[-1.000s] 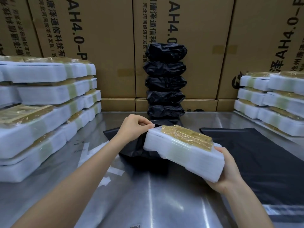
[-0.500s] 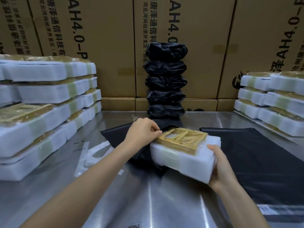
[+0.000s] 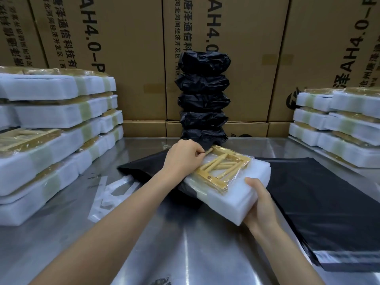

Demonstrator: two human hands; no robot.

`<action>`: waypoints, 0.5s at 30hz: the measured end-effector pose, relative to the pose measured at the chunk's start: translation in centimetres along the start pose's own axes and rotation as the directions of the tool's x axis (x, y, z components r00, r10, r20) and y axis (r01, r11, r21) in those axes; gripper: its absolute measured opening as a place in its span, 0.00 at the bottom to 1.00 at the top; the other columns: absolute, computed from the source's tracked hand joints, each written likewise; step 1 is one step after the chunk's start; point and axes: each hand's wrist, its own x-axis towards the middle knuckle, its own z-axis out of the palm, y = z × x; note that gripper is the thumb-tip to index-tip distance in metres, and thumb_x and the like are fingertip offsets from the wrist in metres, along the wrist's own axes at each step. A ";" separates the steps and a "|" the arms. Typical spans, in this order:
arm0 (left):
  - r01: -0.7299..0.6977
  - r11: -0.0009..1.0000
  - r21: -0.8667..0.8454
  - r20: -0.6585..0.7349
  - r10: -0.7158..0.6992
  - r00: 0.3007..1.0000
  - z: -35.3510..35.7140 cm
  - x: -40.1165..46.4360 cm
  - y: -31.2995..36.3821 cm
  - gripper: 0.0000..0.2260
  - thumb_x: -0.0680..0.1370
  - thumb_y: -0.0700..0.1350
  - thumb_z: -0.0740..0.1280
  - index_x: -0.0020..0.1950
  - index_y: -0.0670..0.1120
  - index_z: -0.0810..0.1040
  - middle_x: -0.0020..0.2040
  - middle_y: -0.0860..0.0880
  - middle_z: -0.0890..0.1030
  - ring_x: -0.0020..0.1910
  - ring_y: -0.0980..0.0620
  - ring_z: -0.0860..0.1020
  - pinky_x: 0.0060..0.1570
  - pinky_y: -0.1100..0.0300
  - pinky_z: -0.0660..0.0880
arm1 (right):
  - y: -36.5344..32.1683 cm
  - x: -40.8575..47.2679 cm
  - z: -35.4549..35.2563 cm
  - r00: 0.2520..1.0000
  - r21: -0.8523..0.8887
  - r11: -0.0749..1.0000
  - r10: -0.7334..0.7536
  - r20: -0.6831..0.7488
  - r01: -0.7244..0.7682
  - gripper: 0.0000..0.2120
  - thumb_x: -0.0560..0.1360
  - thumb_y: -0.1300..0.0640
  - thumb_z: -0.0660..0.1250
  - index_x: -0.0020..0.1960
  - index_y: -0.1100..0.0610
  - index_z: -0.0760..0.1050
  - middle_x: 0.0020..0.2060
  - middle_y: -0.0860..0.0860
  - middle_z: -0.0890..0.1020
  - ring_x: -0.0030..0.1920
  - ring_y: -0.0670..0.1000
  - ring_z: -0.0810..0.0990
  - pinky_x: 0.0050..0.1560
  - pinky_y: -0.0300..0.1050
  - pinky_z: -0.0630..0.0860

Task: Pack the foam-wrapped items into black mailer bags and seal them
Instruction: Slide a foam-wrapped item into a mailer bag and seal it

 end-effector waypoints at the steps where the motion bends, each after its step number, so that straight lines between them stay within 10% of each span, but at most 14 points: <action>1: -0.016 1.000 -0.020 0.013 0.016 1.000 0.1 0.0 0.3 0.09 0.76 0.44 0.64 0.44 0.46 0.84 0.37 0.48 0.83 0.39 0.48 0.80 0.43 0.53 0.78 | 0.1 0.1 0.0 1.000 -0.004 1.000 0.002 -0.005 -0.002 0.26 0.72 0.55 0.69 0.68 0.58 0.68 0.59 0.60 0.80 0.57 0.61 0.80 0.60 0.60 0.75; 15: -0.120 0.993 0.006 -0.026 0.120 0.992 -0.5 -1.5 0.8 0.10 0.79 0.46 0.64 0.56 0.49 0.83 0.51 0.54 0.83 0.51 0.53 0.79 0.48 0.61 0.73 | 0.4 0.0 -0.4 0.989 0.214 0.970 0.092 0.115 -0.115 0.21 0.72 0.53 0.64 0.64 0.55 0.75 0.57 0.58 0.82 0.57 0.60 0.81 0.59 0.56 0.75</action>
